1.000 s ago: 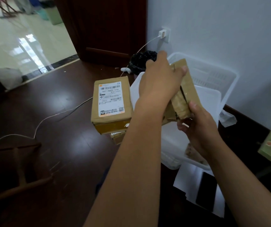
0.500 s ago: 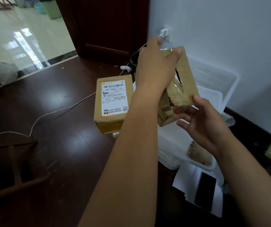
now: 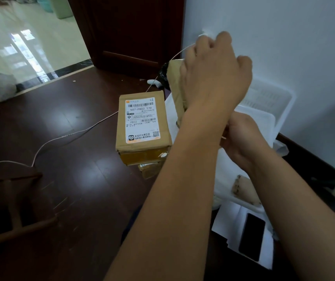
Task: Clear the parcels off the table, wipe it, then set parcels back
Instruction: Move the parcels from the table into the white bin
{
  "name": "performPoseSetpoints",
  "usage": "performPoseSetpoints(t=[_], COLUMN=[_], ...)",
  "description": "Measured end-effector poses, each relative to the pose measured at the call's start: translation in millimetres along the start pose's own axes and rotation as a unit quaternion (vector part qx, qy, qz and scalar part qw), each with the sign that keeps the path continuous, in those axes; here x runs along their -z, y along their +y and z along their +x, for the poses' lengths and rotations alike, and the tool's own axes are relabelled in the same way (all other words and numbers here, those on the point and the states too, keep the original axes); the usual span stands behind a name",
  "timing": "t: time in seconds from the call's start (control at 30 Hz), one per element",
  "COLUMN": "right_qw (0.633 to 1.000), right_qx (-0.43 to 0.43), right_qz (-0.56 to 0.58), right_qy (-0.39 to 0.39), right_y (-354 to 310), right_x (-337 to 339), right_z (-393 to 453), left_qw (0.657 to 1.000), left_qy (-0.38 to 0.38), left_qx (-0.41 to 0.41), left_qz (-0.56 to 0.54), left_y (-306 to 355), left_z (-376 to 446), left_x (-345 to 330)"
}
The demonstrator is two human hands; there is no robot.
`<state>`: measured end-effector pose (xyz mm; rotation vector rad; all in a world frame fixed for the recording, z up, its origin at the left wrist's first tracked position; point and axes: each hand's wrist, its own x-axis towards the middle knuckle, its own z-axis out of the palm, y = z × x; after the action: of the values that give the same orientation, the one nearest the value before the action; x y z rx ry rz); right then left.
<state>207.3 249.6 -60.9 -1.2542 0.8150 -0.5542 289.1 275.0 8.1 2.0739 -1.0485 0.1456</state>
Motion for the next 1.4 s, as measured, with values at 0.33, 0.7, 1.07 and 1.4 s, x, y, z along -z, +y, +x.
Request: performPoseSetpoints(t=[0.33,0.7,1.07,1.4], right_qw=[0.995,0.999,0.996,0.988], right_qx=[-0.013,-0.002,0.039,0.012], right_qz=[-0.079,-0.039,-0.082,-0.149], right_qy=[-0.051,-0.030,0.002,-0.043], right_y=[-13,-12,-12,-2], right_x=[-23,-35,-70,-74], right_z=[25,35,40,43], left_qw=[0.986,0.943,0.969,0.956], left_qy=[0.011,0.029,0.012,-0.051], left_qx=[0.162,0.268,0.246,0.280], left_qz=[-0.029,-0.194,0.010,0.064], left_y=[-26,-90,-109,-122], left_z=[6,-11,-17,-19], left_x=[29,71,89,92])
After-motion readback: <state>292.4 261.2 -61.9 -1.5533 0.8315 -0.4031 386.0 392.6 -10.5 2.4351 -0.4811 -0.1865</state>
